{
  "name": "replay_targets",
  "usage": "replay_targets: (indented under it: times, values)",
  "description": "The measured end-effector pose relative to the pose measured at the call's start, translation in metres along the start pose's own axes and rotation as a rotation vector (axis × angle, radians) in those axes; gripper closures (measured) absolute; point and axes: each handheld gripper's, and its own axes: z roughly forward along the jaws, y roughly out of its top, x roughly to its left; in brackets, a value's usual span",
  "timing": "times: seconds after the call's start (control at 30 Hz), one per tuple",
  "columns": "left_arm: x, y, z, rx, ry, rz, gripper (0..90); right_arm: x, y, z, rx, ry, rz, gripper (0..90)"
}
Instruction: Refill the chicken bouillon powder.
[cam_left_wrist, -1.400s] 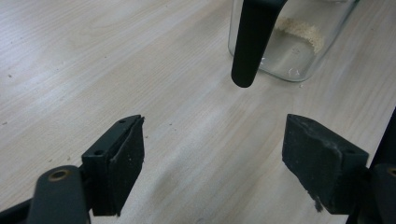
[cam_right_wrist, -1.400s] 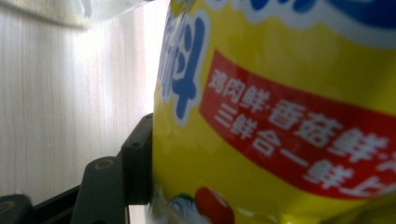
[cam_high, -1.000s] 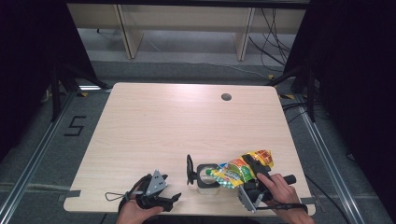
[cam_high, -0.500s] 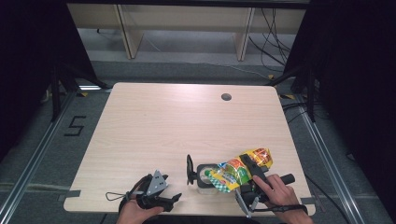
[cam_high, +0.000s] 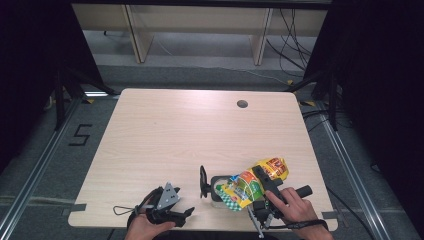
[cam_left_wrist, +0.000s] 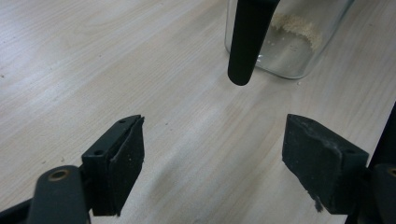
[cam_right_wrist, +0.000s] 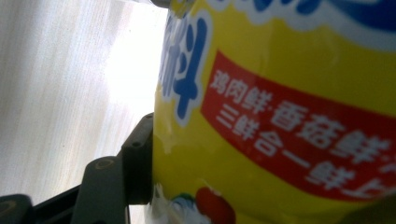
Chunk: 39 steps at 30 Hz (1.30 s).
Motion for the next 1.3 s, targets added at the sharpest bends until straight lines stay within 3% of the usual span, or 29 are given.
replay_targets:
  times: [0.2, 0.43, 0.57, 0.73, 0.77, 0.8, 0.9, 0.93, 0.97, 1.3]
  values:
    - [0.0004, -0.0003, 0.0008, -0.004, 0.001, 0.0, 20.7, -0.0005, 0.0006, -0.0004, 0.003, -0.004, -0.016, 39.4]
    - [0.0004, -0.0003, 0.001, -0.003, 0.001, 0.001, 20.7, -0.0024, 0.0027, -0.003, 0.036, 0.03, -0.036, 39.5]
    - [0.0003, -0.0004, 0.0009, -0.003, 0.001, 0.001, 20.7, -0.0002, 0.0006, -0.0004, 0.001, -0.003, -0.018, 39.4]
    - [0.0004, -0.0003, 0.0009, -0.003, 0.001, 0.001, 20.7, -0.0021, 0.0023, -0.0023, 0.025, 0.021, -0.038, 39.4]
    - [0.0004, -0.0003, 0.0008, -0.004, 0.001, 0.0, 20.7, -0.0008, 0.0017, -0.001, 0.004, -0.008, -0.033, 39.5]
    - [0.0003, -0.0003, 0.0008, -0.004, 0.001, 0.0, 20.7, -0.0008, 0.0017, -0.0011, 0.005, -0.008, -0.032, 39.4]
    - [0.0003, -0.0003, 0.0008, -0.004, 0.002, 0.0, 20.7, -0.001, 0.0017, -0.0013, 0.01, 0.004, -0.032, 39.4]
    - [0.0004, -0.0003, 0.0007, -0.004, 0.001, 0.0, 20.7, -0.0023, 0.0024, -0.0028, 0.032, 0.03, -0.038, 39.5]
    - [0.0004, -0.0004, 0.0008, -0.004, 0.001, 0.0, 20.7, 0.0, 0.0013, -0.0009, 0.002, -0.009, -0.026, 39.4]
    - [0.0006, -0.0005, 0.0008, -0.003, -0.001, -0.001, 20.7, -0.0006, 0.0017, -0.0014, 0.007, -0.002, -0.04, 39.4]
